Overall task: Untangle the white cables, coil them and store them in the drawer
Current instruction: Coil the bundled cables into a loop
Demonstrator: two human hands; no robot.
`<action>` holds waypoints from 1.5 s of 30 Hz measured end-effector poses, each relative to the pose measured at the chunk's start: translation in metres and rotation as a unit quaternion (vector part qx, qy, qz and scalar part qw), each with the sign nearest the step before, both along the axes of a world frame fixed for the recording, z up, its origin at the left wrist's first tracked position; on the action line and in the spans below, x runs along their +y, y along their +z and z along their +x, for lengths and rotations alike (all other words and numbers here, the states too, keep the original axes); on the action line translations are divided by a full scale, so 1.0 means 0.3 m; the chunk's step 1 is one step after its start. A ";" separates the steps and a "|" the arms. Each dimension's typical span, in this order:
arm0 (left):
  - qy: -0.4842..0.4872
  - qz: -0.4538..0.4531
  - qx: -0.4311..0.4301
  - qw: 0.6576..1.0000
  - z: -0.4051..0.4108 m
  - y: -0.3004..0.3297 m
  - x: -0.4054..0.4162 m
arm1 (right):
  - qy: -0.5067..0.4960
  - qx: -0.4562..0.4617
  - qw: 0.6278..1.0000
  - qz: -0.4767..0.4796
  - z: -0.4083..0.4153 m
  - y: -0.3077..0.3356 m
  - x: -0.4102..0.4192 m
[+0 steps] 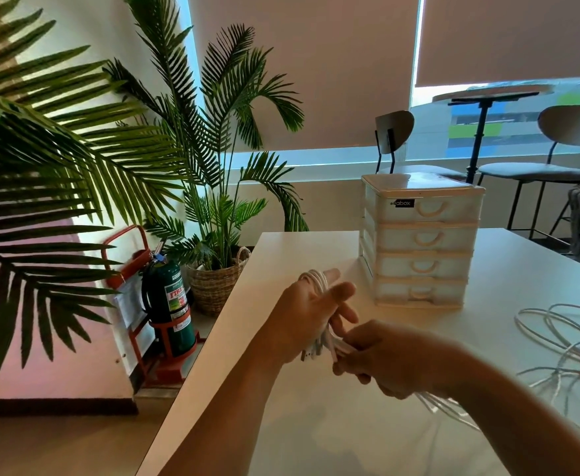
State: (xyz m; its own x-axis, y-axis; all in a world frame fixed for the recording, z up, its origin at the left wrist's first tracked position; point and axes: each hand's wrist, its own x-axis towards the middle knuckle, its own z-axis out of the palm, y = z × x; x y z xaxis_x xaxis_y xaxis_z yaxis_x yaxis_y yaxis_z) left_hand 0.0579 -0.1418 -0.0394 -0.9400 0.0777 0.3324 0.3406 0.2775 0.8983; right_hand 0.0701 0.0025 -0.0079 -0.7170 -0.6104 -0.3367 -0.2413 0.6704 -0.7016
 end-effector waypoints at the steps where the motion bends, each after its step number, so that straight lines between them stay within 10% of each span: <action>1: 0.010 -0.037 0.002 0.999 0.004 0.000 0.006 | 0.006 0.015 1.000 0.016 -0.003 0.008 0.010; 20: 0.006 -0.241 -0.052 0.969 0.019 -0.006 0.043 | 0.040 0.089 0.990 0.106 -0.166 0.186 0.205; 32: 0.021 -0.322 -0.124 0.938 0.006 -0.022 0.006 | -0.331 0.249 0.907 -0.075 -0.379 0.176 0.499; 36: 0.024 -0.323 -0.150 0.934 -0.001 -0.021 -0.008 | -0.435 0.317 0.841 0.048 -0.501 0.132 0.660; 40: -0.081 -0.188 -0.200 0.958 0.007 -0.022 0.023 | -0.326 0.308 0.845 0.292 -0.461 0.106 0.551; 45: -0.175 -0.011 -0.257 0.950 0.011 -0.031 0.033 | -0.066 0.339 0.939 0.008 -0.203 0.089 0.211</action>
State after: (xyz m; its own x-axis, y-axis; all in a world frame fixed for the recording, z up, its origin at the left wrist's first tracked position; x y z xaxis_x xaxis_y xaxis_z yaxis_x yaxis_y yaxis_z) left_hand 0.0612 -0.1319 -0.0487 -0.8927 0.4174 -0.1700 -0.0676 0.2491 0.9661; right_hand 0.0091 0.0657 0.0187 -0.8386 -0.5002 0.2157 -0.5428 0.7345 -0.4072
